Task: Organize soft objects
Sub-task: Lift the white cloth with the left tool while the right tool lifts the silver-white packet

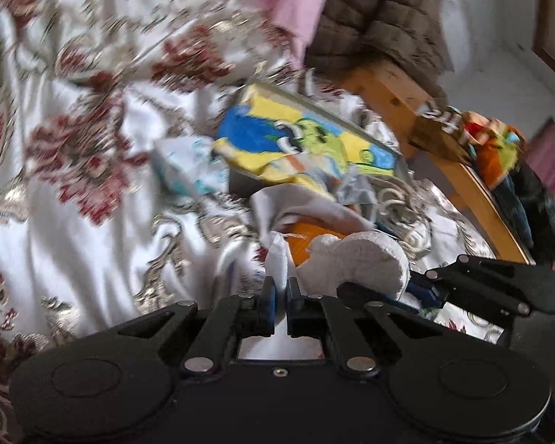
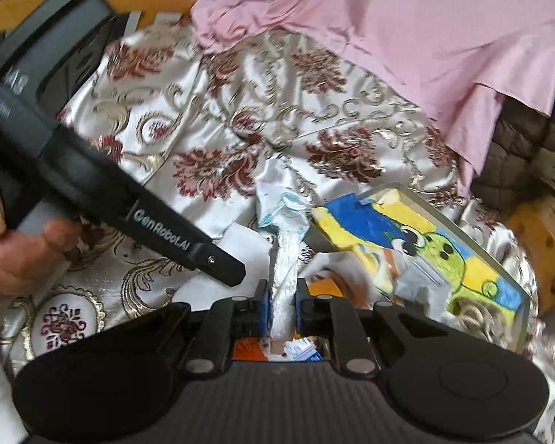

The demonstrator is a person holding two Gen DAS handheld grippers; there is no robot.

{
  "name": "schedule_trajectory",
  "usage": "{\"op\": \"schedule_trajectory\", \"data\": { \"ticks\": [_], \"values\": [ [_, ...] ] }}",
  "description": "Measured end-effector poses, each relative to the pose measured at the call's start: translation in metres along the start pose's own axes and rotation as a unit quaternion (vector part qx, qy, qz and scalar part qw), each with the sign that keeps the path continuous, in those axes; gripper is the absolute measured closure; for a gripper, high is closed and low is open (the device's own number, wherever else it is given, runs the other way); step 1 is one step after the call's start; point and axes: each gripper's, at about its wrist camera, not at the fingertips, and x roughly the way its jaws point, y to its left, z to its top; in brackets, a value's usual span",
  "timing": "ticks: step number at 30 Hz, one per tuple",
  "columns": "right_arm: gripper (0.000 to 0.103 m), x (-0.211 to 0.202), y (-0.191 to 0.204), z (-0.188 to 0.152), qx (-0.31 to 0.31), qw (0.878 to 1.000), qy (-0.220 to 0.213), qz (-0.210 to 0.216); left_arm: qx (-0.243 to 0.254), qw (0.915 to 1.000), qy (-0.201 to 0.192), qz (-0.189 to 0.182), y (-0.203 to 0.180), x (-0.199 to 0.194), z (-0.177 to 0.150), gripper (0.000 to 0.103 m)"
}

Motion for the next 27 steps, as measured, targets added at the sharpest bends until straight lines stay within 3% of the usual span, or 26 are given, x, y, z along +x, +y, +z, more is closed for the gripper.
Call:
{"op": "schedule_trajectory", "data": {
  "ticks": [5,13,27],
  "values": [
    [0.089,-0.029,-0.019,-0.015,0.038,0.999,-0.033,0.002,0.034,0.9990,-0.029,0.003,-0.020,-0.012,-0.006,0.099],
    [0.089,-0.059,-0.038,-0.038,0.087,0.993,-0.077,-0.008,0.049,0.9968,-0.060,0.016,-0.040,-0.034,-0.009,0.099],
    [0.088,-0.099,-0.069,-0.047,0.151,0.976,-0.154,-0.005,0.095,0.9888,-0.112,0.029,-0.096,-0.080,-0.019,0.099]
  ]
}}
